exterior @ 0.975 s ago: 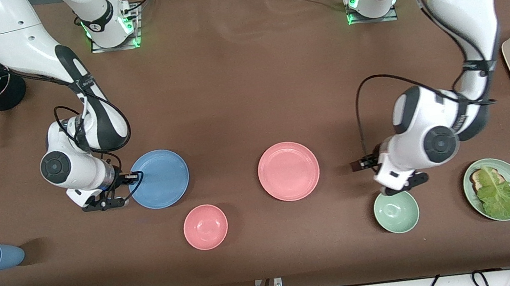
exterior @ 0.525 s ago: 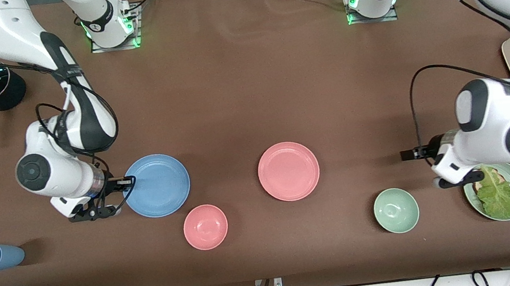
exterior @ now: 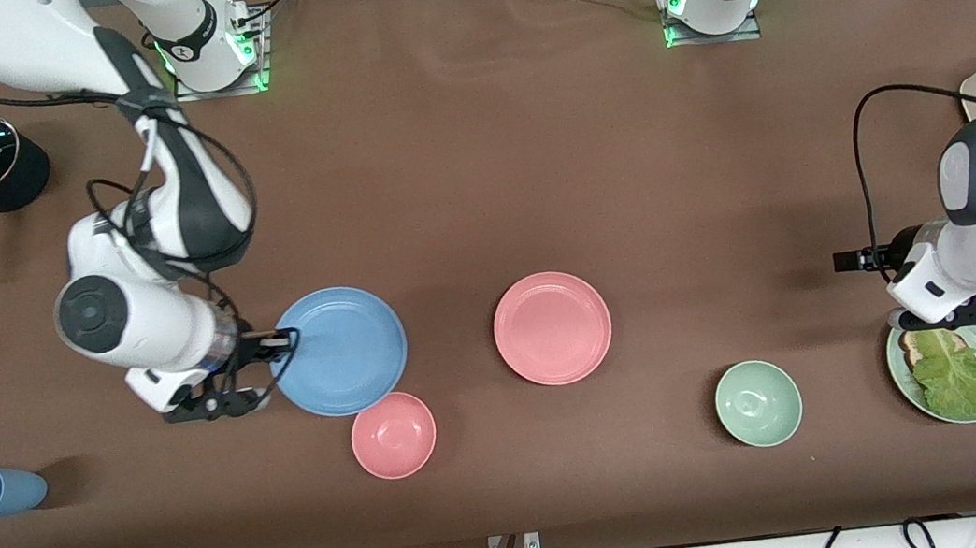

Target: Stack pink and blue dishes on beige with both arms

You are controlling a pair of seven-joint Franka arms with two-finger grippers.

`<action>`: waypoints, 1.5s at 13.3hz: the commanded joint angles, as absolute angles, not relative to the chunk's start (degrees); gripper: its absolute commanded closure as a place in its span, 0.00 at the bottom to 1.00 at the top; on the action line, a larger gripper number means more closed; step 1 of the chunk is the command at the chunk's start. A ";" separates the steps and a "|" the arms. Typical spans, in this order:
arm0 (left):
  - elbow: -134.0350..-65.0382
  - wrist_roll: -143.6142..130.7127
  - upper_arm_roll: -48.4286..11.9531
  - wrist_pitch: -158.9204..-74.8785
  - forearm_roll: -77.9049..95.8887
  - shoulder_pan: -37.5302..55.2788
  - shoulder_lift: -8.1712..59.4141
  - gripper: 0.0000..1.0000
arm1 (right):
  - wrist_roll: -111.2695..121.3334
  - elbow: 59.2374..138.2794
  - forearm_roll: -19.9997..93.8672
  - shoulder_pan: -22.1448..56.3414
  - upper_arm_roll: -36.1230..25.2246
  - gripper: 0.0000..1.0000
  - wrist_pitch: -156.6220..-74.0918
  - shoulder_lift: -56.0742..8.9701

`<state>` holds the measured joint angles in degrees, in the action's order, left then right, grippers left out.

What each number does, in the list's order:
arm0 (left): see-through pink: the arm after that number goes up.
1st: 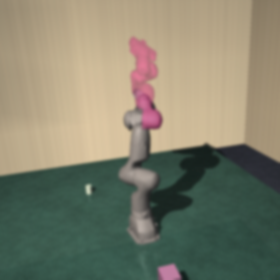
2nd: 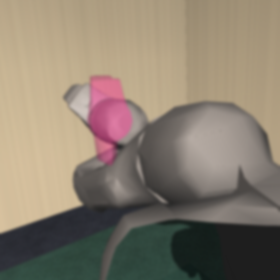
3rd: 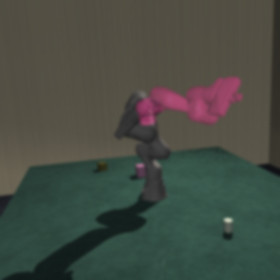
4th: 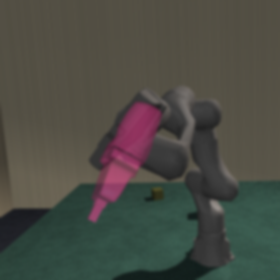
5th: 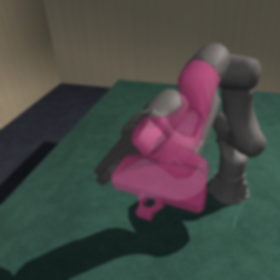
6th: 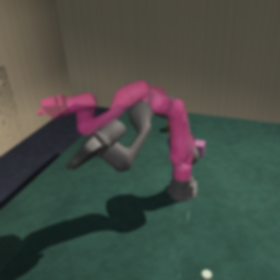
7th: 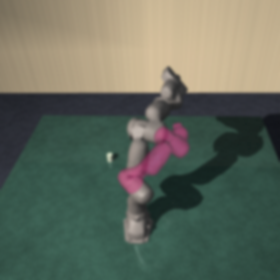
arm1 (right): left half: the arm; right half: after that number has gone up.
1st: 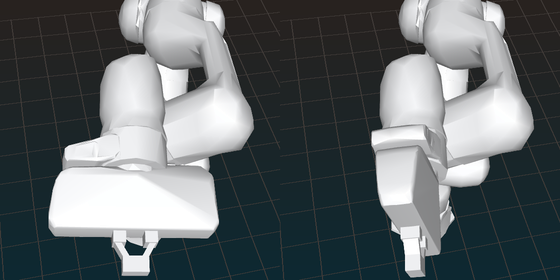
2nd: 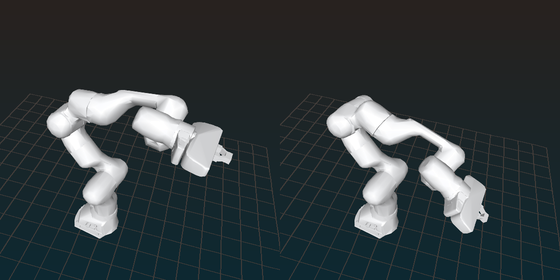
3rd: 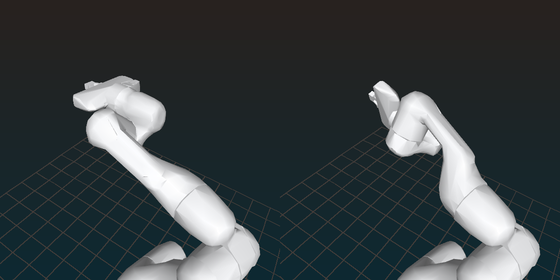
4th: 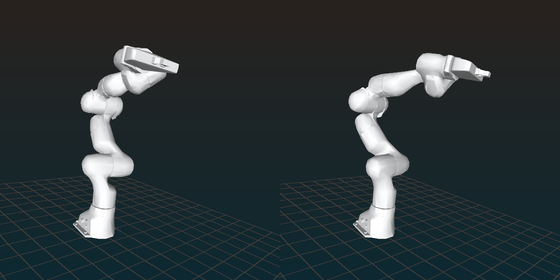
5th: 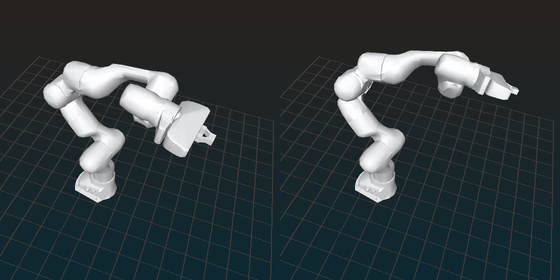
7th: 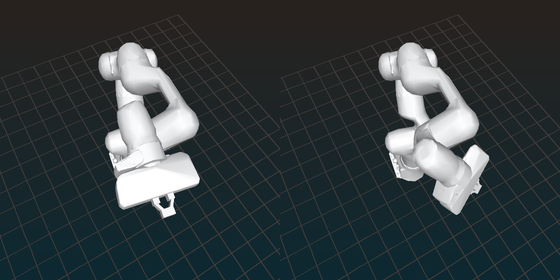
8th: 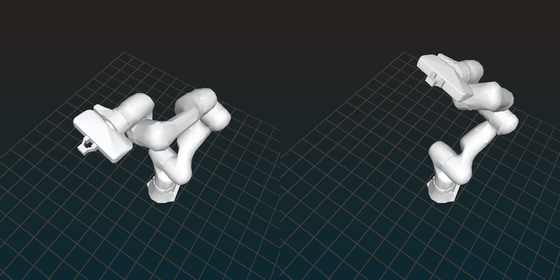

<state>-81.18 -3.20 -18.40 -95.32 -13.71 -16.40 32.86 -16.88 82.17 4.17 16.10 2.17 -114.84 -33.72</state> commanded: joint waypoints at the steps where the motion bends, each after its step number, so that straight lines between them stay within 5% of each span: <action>1: -81.83 -3.16 -18.98 -90.63 -15.21 -16.00 26.65 0.00 | -26.95 77.54 4.66 20.90 3.08 1.00 -114.26 -36.03; 6: -81.20 -5.36 -17.50 -84.38 -13.63 -12.14 20.50 0.00 | -45.32 72.86 4.57 30.31 3.08 1.00 -122.92 -42.26; 12: -88.59 -4.31 2.86 -85.16 1.64 0.68 7.49 0.00 | -58.61 72.69 4.57 35.59 3.08 1.00 -140.61 -49.48; 20: -95.89 -3.69 9.22 -91.06 2.02 8.08 -2.72 0.00 | -60.56 72.86 4.31 38.32 2.99 1.00 -145.46 -53.08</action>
